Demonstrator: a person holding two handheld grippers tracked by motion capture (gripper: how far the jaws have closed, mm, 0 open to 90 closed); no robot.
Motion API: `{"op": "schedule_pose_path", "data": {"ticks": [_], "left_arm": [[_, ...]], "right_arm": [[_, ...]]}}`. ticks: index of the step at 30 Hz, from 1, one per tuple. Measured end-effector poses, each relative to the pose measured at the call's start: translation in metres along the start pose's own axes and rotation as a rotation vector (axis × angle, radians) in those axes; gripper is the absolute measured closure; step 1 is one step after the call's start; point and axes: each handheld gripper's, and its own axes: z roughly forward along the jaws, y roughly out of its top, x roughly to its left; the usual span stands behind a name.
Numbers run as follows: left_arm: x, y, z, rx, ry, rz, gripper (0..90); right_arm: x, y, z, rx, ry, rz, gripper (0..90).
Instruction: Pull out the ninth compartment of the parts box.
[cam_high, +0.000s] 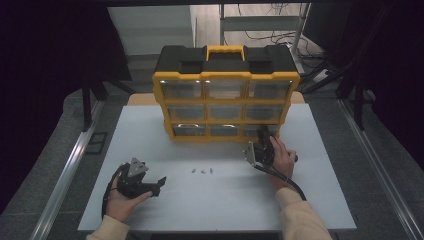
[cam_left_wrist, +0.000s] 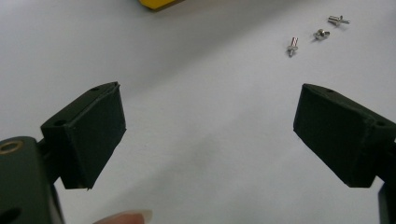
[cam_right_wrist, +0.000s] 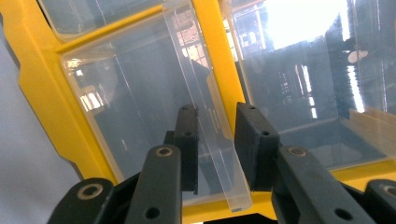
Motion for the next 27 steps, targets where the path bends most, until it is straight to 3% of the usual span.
{"op": "schedule_pose_path", "data": {"ticks": [27], "left_arm": [[0.0012,-0.0002,-0.0022,-0.008,0.006,-0.004,9.5]], "right_arm": [[0.0015,0.0005,-0.0078,-0.002,-0.004,-0.008,71.0]]}}
